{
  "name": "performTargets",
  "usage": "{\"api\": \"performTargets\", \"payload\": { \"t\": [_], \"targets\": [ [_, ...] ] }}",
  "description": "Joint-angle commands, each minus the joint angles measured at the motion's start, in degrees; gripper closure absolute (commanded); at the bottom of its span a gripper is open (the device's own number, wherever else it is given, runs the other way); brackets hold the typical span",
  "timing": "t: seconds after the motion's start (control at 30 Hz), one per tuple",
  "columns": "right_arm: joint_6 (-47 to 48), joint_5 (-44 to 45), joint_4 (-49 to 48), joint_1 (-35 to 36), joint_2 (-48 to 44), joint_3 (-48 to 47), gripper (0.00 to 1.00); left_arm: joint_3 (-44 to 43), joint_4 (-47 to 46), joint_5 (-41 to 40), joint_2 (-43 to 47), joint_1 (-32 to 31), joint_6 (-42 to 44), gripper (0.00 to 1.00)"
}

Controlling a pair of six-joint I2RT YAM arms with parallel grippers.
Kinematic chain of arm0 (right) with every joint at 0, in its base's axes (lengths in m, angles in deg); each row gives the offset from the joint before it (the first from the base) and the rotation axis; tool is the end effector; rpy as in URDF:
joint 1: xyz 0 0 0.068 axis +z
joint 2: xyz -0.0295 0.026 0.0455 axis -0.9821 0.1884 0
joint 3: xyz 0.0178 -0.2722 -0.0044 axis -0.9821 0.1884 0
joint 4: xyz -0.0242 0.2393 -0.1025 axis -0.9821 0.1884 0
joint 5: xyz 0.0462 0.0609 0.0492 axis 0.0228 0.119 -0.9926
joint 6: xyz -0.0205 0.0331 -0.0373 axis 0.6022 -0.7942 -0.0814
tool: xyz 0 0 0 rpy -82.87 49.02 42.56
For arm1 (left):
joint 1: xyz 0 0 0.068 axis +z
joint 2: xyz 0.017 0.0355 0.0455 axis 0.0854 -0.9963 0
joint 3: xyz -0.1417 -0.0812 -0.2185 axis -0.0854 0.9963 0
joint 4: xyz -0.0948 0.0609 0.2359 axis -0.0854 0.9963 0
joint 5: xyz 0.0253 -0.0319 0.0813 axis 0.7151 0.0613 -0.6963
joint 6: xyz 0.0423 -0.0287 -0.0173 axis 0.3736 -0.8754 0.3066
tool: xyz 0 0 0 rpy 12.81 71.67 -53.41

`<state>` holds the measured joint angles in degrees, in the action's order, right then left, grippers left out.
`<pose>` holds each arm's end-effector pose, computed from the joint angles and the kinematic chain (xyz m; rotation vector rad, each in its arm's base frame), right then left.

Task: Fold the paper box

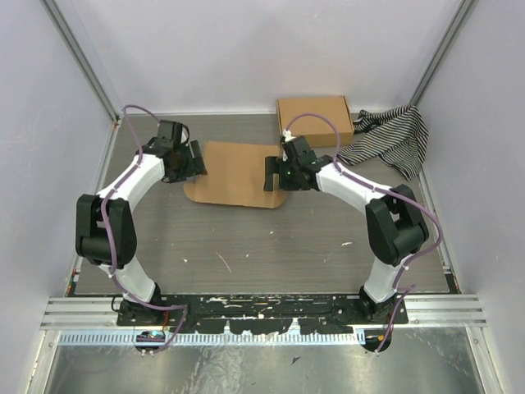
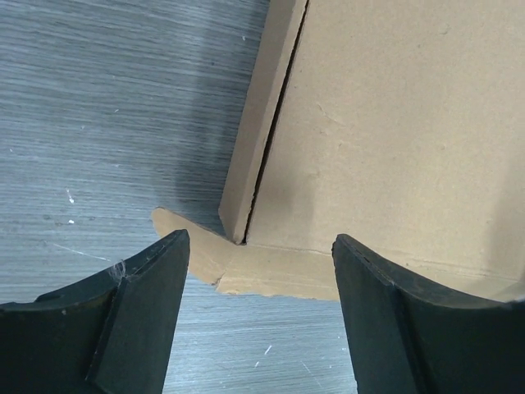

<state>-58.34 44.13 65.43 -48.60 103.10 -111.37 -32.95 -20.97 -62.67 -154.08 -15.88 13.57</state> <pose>0.3334 0.1994 0.2192 -0.1994 2.4988 0.4790 0.3627 -0.0717 0.2402 -0.3006 2.5261 -0.2973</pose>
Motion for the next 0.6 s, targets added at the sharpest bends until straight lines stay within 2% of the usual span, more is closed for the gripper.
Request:
{"api": "performTargets", "payload": {
  "t": [0.0, 0.17, 0.27, 0.47, 0.57],
  "targets": [
    [1.57, 2.67, 3.71, -1.28, -8.43, -2.46, 0.01, -2.03, 0.6, -0.33, 4.91, 0.08, -0.28, 0.23],
    [2.35, 6.9, 2.2, -2.52, -13.66, 1.09, 0.01, -1.6, 1.95, -1.98, 8.62, 0.38, -0.55, 0.22],
    [1.99, 9.2, -0.01, -3.01, -16.44, 4.95, 0.01, 2.05, 2.83, -1.87, 12.5, 0.35, -1.68, 0.24],
    [1.72, 2.04, 1.43, -3.74, -19.7, 5.84, 0.06, 9.18, 2.23, -4.21, 19.82, 0.36, -2.33, 0.24],
    [1.47, 2.73, 0.3, -3.72, -21.56, 8.43, 0.07, 10.12, 1.63, -4.83, 20.65, 0.43, -1.25, 0.23]
  ]
}}
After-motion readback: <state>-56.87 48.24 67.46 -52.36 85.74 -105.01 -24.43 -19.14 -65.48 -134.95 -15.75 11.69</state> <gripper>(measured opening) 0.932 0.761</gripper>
